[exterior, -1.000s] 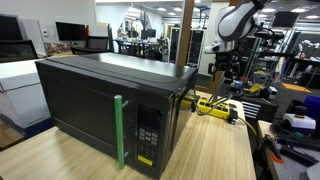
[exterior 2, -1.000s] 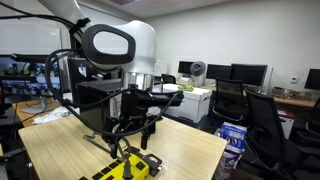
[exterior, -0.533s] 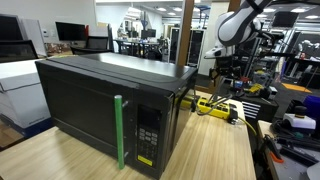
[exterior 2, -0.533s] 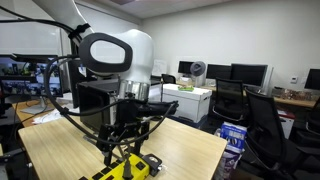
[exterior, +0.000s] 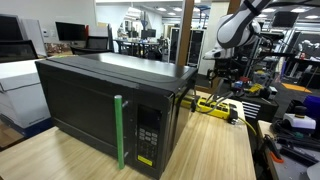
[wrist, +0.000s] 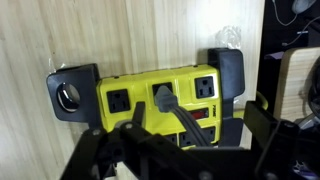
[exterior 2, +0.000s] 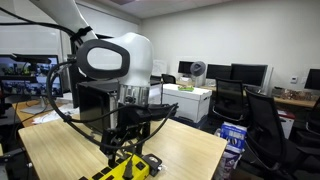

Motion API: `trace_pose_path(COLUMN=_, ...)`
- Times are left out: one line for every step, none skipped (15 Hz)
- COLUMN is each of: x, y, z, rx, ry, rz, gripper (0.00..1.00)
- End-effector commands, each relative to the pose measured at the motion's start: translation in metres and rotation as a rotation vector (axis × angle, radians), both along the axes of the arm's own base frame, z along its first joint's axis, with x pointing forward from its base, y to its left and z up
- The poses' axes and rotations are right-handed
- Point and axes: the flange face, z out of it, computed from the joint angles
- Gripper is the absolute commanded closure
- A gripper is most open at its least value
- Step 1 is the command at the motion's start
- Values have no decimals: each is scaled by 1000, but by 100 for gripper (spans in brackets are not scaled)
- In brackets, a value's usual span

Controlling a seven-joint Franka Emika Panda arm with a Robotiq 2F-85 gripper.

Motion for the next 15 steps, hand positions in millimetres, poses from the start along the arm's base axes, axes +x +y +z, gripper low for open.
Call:
trace_pose_path(x=-5, y=9, z=-17, rx=23, ry=-6, rz=17, gripper=0)
trace_pose_path(x=-5, y=10, z=-17, rx=25, ry=-4, rz=15, gripper=0)
trace_pose_path(x=-5, y=10, z=-17, rx=27, ry=-2, rz=14, gripper=4)
trace_pose_path(x=-5, y=11, z=-17, rx=28, ry=-2, rz=12, gripper=28)
trace_pose_path(x=-5, y=12, z=-17, rx=29, ry=-3, rz=10, gripper=29)
trace_pose_path(x=-5, y=13, z=-17, rx=31, ry=-3, rz=9, gripper=30)
trace_pose_path(x=-5, y=13, z=-17, rx=33, ry=-4, rz=7, gripper=35)
trace_pose_path(x=-4, y=14, z=-17, rx=36, ry=-5, rz=4, gripper=44)
trace_pose_path(x=-4, y=15, z=-18, rx=40, ry=-4, rz=3, gripper=51)
trace_pose_path(x=-4, y=16, z=-18, rx=42, ry=-6, rz=3, gripper=57)
trace_pose_path(x=-4, y=17, z=-18, rx=44, ry=-5, rz=4, gripper=64)
trace_pose_path(x=-3, y=18, z=-18, rx=47, ry=-6, rz=2, gripper=72)
trace_pose_path(x=-3, y=19, z=-19, rx=52, ry=-9, rz=-6, gripper=78)
trace_pose_path(x=-3, y=20, z=-20, rx=56, ry=-11, rz=-11, gripper=84)
trace_pose_path(x=-3, y=21, z=-20, rx=57, ry=-14, rz=-15, gripper=91)
